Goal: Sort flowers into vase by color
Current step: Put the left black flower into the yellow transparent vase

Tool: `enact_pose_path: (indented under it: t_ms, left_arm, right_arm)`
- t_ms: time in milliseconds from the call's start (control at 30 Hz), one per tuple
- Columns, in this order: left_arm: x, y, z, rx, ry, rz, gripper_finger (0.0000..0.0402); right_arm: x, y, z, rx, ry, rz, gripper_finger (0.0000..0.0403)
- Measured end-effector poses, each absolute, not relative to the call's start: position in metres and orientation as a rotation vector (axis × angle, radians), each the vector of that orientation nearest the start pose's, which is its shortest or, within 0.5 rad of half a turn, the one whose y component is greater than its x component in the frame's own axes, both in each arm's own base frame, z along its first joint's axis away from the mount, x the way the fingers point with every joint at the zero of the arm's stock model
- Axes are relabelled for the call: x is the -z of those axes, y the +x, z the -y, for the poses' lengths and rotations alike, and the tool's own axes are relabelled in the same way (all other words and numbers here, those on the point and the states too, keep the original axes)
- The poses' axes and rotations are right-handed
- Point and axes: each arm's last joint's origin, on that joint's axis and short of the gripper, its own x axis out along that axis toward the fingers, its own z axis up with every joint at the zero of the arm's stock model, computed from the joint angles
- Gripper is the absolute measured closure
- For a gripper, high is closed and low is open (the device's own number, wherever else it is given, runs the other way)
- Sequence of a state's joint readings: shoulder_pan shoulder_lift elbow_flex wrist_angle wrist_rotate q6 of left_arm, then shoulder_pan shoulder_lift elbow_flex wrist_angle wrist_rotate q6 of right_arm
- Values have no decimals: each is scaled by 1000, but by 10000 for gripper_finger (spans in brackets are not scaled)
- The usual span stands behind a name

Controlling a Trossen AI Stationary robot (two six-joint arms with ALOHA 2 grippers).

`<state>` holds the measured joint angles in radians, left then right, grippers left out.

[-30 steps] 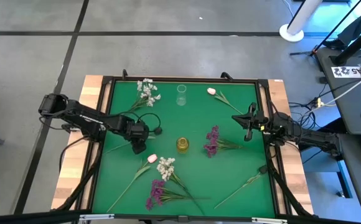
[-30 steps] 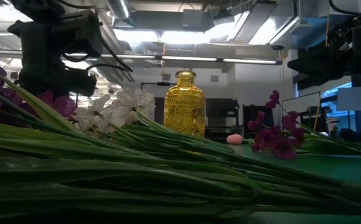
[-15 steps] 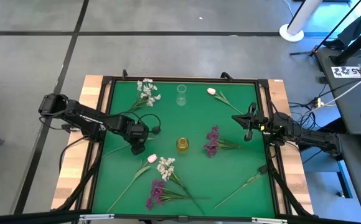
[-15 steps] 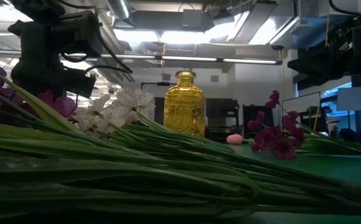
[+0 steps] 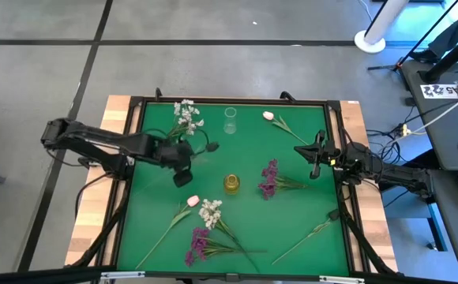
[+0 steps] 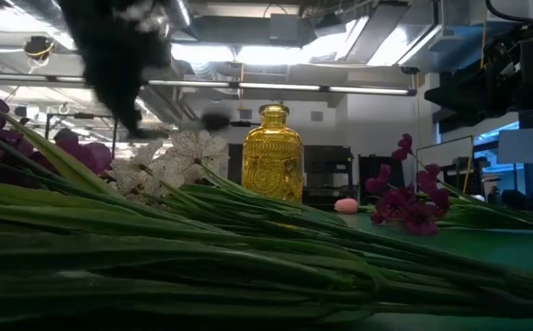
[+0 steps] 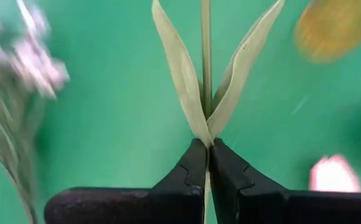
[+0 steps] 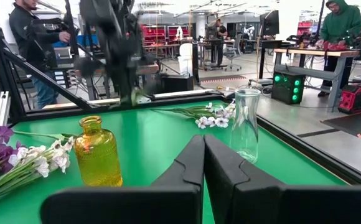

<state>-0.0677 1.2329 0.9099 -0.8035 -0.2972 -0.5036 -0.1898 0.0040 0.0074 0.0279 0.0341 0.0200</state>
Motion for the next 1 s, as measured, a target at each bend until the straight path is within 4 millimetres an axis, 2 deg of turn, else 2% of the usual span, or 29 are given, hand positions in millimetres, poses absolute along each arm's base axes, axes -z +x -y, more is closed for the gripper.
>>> enact_pose_path:
  t_ms: [133, 233, 333, 400, 533, 700, 867, 1000]
  left_arm:
    - [-305, 226, 6, -450, -211, -803, 401]
    - [-347, 224, 9, -431, -204, -542, 401]
    - [-379, 224, 15, -338, -209, -261, 401]
    - [-391, 226, 22, -255, -180, -143, 401]
    - [-398, 234, 36, -133, -120, -43, 401]
    - [-387, 257, 51, -92, -6, -50, 401]
    - [-380, 287, 57, 42, 45, 52, 402]
    - [-379, 297, 58, 90, 62, 118, 401]
  right_arm:
    - [-168, 96, 19, 223, 17, 33, 391]
    - [-168, 96, 19, 224, 17, 33, 391]
    - [-168, 96, 19, 224, 17, 33, 391]
    - [-168, 95, 19, 224, 17, 33, 391]
    - [-168, 95, 19, 223, 17, 33, 391]
    - [-168, 95, 19, 224, 17, 33, 391]
    - [-168, 96, 19, 223, 17, 33, 391]
    - [-168, 96, 19, 224, 17, 33, 391]
